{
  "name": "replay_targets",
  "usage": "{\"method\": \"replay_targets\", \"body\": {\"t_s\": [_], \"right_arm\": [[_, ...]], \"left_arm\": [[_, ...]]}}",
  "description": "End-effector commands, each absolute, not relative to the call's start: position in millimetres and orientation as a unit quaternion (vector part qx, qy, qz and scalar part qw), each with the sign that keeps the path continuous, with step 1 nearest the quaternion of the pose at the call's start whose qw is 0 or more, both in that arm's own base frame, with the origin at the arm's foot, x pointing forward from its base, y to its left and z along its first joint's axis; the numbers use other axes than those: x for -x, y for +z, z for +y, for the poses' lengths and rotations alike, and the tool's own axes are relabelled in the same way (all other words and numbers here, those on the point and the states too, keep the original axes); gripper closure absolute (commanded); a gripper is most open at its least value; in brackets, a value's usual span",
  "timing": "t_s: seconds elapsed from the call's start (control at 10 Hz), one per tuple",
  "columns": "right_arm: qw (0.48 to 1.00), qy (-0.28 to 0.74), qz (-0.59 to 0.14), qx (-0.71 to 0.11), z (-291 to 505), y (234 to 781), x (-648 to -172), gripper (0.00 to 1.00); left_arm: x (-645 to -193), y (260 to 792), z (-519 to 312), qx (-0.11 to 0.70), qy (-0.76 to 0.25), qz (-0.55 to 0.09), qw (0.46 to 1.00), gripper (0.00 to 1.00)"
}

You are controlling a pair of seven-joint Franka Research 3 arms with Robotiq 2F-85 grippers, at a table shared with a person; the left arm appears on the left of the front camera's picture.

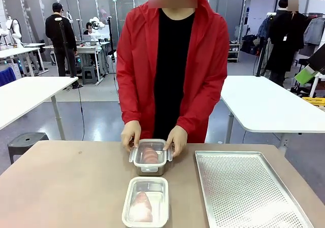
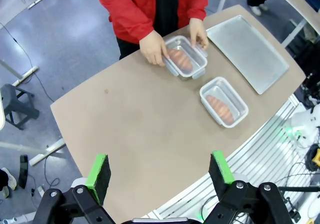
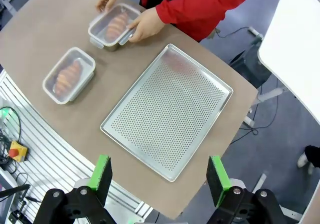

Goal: Place the bread into the airtight container.
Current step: Pick up a Butter Roll and place it into an empty Airtight Container.

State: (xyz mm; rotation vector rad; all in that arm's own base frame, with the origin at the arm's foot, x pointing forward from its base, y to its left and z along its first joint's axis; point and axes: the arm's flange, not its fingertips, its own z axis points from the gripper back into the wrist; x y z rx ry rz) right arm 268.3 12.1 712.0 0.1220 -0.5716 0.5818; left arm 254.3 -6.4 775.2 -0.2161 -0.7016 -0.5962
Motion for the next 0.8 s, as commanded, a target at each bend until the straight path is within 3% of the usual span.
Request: {"method": "replay_targets", "body": {"t_s": [0.0, 0.7], "right_arm": [[0.917, 0.279, -0.279, -0.058, 10.2, 714.4, -270.6, 0.05], [0.917, 0.279, -0.279, -0.058, 10.2, 714.4, -270.6, 0.05]], "left_arm": [[-253.7, 776.0, -6.2, 0.106, -0.295, -0.338, 0.887, 0.0], [-253.7, 776.0, -6.2, 0.106, -0.295, -0.338, 0.887, 0.0]]}}
